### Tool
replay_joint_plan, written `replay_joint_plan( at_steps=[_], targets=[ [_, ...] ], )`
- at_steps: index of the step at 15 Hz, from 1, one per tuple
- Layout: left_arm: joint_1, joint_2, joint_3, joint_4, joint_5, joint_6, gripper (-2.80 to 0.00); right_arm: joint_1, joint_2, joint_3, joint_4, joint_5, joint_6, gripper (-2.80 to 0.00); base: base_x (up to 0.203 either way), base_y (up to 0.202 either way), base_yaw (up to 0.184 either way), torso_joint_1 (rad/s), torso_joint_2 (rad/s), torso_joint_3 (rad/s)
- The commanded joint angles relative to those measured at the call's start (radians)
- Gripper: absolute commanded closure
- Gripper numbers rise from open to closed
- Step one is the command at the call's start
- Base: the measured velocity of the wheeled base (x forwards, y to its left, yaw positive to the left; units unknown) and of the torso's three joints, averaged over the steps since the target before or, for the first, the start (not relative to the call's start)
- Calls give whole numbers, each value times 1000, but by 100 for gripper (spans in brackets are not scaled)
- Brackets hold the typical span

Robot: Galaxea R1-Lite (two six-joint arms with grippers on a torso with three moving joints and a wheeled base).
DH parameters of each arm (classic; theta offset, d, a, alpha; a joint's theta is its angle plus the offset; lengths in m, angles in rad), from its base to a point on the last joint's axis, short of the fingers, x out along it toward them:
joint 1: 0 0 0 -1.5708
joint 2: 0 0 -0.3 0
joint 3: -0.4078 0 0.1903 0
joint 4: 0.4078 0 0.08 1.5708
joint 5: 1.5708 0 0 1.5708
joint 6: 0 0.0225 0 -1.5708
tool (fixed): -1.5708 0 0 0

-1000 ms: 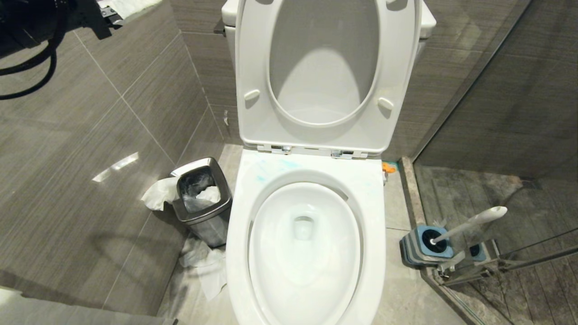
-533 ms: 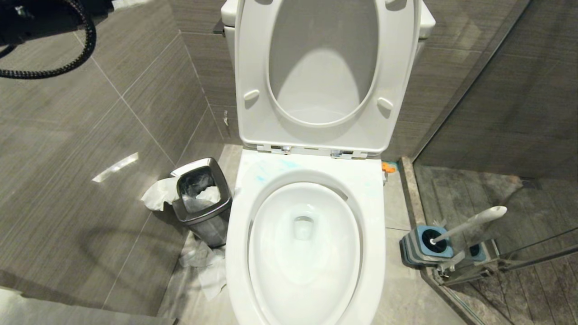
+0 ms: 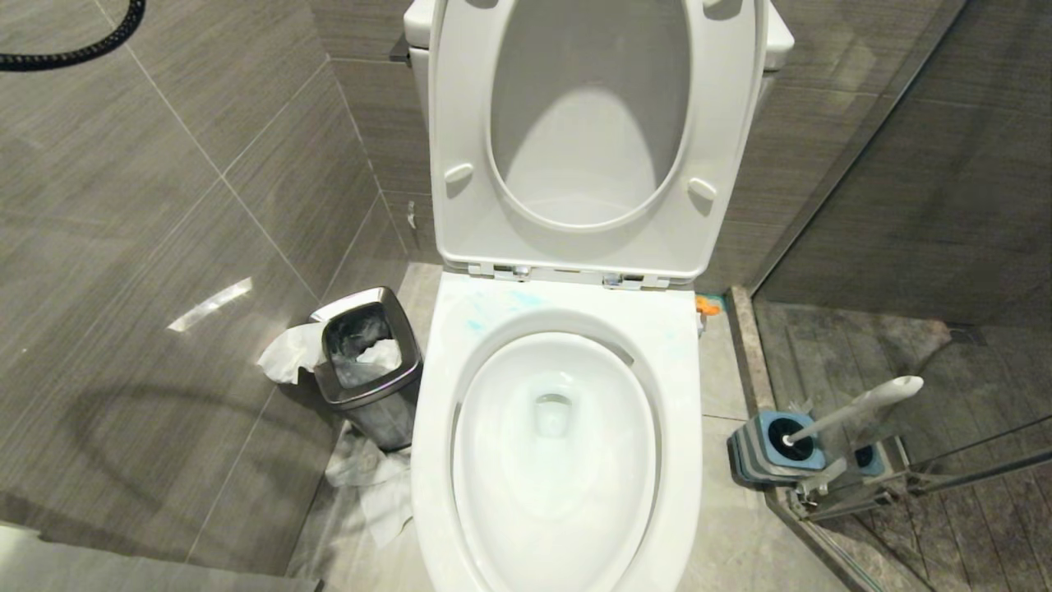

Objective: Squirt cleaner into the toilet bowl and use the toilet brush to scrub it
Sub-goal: Pour in the cleaning agent

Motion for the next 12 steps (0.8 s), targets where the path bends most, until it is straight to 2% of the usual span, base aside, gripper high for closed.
replay_joint_plan(
  at_steps=[1, 7, 12],
  targets=[
    [-3, -11, -6, 8, 42, 15, 0, 0, 1, 0, 1, -1, 1, 0, 0, 0, 0, 0, 0, 0],
    [-7, -21, -35, 1, 48, 27, 0, 0, 1, 0, 0, -1, 1, 0, 0, 0, 0, 0, 0, 0],
    [-16, -128, -45, 1, 86, 26, 0, 0, 1, 0, 0, -1, 1, 0, 0, 0, 0, 0, 0, 0]
  ],
)
